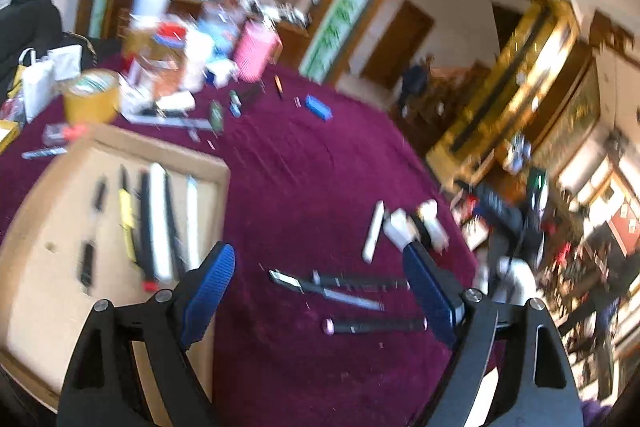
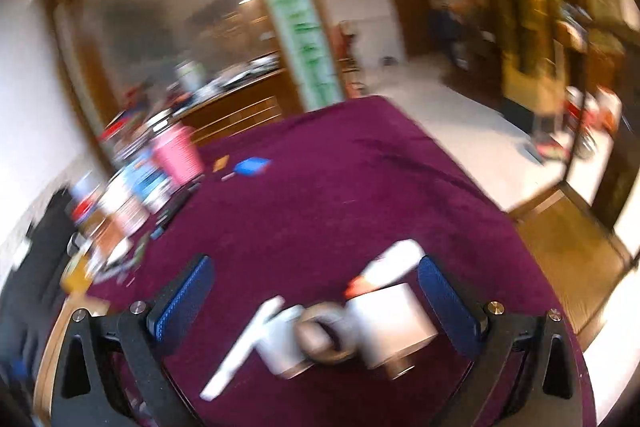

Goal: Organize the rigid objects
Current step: 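Grasp a white marker from the pile with the left tool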

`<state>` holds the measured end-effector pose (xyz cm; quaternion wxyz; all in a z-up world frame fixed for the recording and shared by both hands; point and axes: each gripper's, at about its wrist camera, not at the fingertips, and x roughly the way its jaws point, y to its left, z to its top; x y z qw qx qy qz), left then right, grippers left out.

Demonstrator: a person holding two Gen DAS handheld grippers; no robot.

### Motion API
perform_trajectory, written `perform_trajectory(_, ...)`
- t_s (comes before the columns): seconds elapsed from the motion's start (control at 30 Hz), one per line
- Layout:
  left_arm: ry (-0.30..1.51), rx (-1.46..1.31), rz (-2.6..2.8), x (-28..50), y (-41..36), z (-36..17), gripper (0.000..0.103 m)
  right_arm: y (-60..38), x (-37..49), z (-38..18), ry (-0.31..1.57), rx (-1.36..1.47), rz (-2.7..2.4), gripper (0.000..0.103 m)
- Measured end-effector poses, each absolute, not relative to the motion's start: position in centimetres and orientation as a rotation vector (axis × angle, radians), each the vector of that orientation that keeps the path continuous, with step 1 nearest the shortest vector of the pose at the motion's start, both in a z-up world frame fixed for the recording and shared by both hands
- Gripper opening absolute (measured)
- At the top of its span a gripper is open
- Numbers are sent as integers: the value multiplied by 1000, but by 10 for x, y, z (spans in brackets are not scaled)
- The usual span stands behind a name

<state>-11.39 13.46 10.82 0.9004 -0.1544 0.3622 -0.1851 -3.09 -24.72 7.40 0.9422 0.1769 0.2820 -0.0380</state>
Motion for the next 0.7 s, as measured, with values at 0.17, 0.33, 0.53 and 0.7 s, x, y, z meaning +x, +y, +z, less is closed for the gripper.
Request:
perform_trajectory(0.17,856,-200,-387,-103,90,86,85,-285,-21,37,565,443,-148,103)
perform_trajectory(0.33,926,-101,-420,-76,39,74,85,-309,-21,19,622,611,-118,102)
perform_trajectory(0.53,1044,5,-482,-26,-37,36,85,-307,-24,20,609,608,-86,103)
perform_trajectory(0.7,1054,142,-453,3,-76,18,85,-306,-25,15,631,614,-57,102)
